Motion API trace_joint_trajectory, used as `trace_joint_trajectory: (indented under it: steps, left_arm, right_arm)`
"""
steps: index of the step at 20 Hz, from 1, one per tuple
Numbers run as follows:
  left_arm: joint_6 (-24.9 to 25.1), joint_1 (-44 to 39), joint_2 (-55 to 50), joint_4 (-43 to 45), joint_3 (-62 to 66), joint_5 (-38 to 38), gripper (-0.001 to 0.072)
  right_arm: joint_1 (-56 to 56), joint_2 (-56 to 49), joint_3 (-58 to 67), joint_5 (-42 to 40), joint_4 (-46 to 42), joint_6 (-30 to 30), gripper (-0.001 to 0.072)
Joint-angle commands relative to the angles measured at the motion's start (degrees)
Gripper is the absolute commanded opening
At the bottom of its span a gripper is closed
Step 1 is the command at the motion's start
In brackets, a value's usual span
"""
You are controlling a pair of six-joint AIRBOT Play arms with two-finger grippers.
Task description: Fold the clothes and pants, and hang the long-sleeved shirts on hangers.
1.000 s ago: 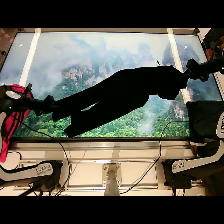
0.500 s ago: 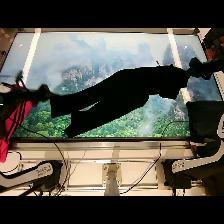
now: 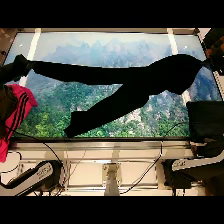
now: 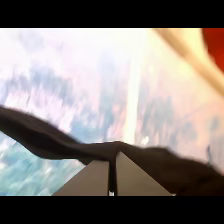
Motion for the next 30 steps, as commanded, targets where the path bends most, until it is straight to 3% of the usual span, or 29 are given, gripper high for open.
trace_joint_trajectory:
  steps: [1, 5, 9, 11, 14, 16, 18, 20, 22, 24, 27, 30]
  left_arm:
    - [0.24, 0.00, -1.05, -8.52, 0.42, 6.21, 0.0005]
    - [3.43, -0.63, -8.17, -22.45, 6.05, 7.19, 0.0004]
    - [3.15, -4.68, -17.77, -23.85, 19.80, 6.54, 0.0004]
    - [0.57, -6.19, -22.27, -23.80, 27.12, 6.47, 0.0004]
    - [0.37, -7.06, -26.88, -21.86, 35.26, 5.07, 0.0003]
    - [-0.57, -7.06, -27.47, -17.03, 36.63, 4.76, 0.0003]
    - [-4.66, -7.04, -27.61, -2.16, 36.63, -0.46, 0.0003]
    - [-9.88, -7.45, -28.46, 17.22, 36.59, -12.00, 0.0004]
    - [-9.90, -7.89, -30.56, 32.70, 36.35, -25.29, 0.0003]
    - [-10.73, -8.07, -31.54, 44.28, 34.21, -30.88, 0.0004]
    - [-11.61, -8.02, -31.52, 47.58, 30.56, -30.36, 0.0004]
    - [-9.27, -9.44, -31.10, 42.86, 29.92, -30.34, 0.0004]
  right_arm:
    - [-0.72, 0.28, 0.44, -1.70, 5.14, 0.00, 0.0016]
    - [-0.70, 0.28, 0.42, -11.45, 11.23, 0.07, 0.0016]
    - [-0.72, 0.24, 0.42, -21.99, 18.97, 0.04, 0.0016]
    - [-0.72, 0.13, 0.44, -26.99, 22.51, 0.02, 0.0015]
    - [-0.72, -0.13, 0.44, -30.53, 26.69, -0.96, 0.0015]
    - [-0.76, -0.44, 0.42, -29.49, 25.99, -1.07, 0.0015]
    - [-0.76, -0.66, 0.42, -26.01, 20.70, -1.01, 0.0016]
    - [-0.76, -1.20, 0.42, -18.82, 13.11, -0.55, 0.0016]
    - [-0.76, -2.01, 0.42, -9.70, 4.00, 0.13, 0.0016]
    - [-0.81, -2.73, 0.39, -2.95, -6.34, 2.95, 0.0016]
    - [-2.03, -2.91, 0.15, 0.94, -13.22, 4.07, 0.0016]
    - [-4.35, -2.86, 0.17, 0.98, -13.31, 4.22, 0.0016]
